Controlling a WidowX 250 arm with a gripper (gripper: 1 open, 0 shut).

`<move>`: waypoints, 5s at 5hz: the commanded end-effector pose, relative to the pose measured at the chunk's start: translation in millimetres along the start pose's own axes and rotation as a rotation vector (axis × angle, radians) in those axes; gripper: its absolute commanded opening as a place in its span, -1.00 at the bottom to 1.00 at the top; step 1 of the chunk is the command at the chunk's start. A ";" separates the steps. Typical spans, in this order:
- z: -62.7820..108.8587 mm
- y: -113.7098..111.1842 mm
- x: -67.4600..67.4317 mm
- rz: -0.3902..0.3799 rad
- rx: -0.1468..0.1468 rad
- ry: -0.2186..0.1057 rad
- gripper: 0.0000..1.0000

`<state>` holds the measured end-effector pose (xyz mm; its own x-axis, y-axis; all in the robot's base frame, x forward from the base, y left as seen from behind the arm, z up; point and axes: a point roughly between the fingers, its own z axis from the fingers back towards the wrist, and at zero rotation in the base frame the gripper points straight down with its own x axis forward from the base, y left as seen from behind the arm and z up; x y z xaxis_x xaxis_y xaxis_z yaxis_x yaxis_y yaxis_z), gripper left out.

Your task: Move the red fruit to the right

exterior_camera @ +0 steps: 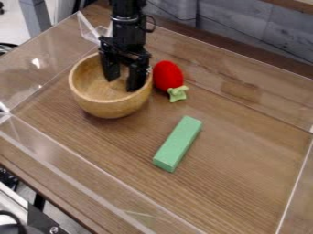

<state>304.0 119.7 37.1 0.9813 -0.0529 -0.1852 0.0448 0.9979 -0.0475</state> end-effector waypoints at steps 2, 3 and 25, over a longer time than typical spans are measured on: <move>23.0 4.7 2.9 -0.002 0.031 -0.055 -1.00; 42.0 5.2 -4.4 0.033 0.033 -0.085 -1.00; 69.5 -92.6 10.2 0.894 -0.135 -0.248 1.00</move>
<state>314.2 29.9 92.2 0.6492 0.7597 -0.0371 -0.7601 0.6464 -0.0659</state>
